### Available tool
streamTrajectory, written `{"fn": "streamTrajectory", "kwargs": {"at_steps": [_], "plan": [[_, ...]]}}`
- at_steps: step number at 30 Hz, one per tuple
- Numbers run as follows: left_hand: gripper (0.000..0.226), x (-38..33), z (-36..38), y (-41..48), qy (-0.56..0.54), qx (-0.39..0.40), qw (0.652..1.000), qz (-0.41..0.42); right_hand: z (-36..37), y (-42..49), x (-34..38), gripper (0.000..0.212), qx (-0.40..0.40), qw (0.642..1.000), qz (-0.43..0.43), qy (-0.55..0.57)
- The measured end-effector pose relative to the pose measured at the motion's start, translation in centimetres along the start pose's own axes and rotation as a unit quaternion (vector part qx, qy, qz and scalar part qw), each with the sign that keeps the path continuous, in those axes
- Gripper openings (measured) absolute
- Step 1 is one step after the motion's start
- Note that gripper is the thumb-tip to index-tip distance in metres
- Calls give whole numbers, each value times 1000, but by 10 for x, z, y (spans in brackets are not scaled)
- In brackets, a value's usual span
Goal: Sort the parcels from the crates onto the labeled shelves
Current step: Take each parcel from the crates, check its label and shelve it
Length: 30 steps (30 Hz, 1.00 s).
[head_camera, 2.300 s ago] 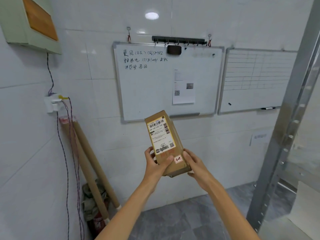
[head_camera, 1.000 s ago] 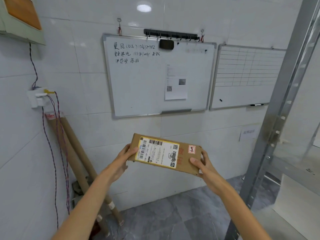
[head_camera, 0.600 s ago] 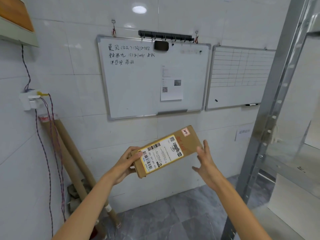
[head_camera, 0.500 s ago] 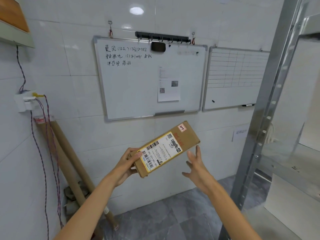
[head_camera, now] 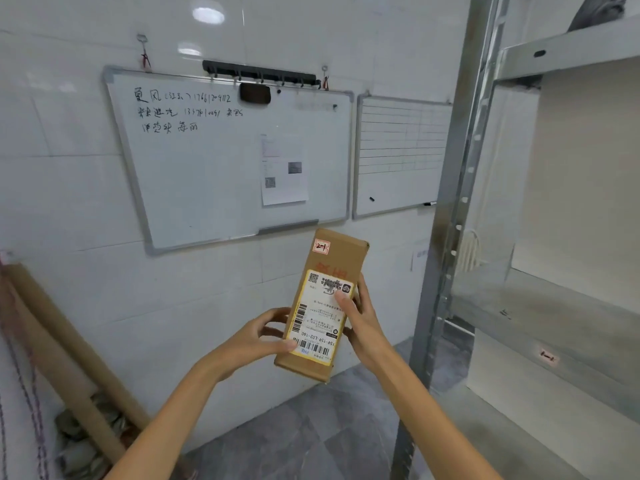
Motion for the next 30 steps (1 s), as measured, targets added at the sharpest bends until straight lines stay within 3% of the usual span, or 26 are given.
{"fn": "streamTrajectory", "kwargs": {"at_steps": [4,8,16,19,25,30], "plan": [[62,-17,16,20,-12,8,999,38,-15,-10,13,87,-22,999,-9,-24],[45,-25,26,31,-99,-55,993,46,-23,-21,25,68,-42,997,-29,-61],[31,-40,53,50,-83,-64,993,57,-44,-64,43,64,-118,983,-69,-120],[34,-51,75,51,-87,-41,992,78,-53,-90,46,56,-153,978,-74,-117],[27,-77,127,31,-135,2,982,131,-70,-157,42,64,-251,958,-85,-108],[38,-94,174,16,-150,76,976,139,-84,-219,41,62,-319,938,-82,-105]]}}
Point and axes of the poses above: each hand's wrist, its own y-axis towards the middle knuckle, its own z-axis out of the palm, x = y × z, the point moved 9 cm from there along y, towards the middle knuckle, and after that the axes turned 11 degrees about z, right-handed, at the moved point
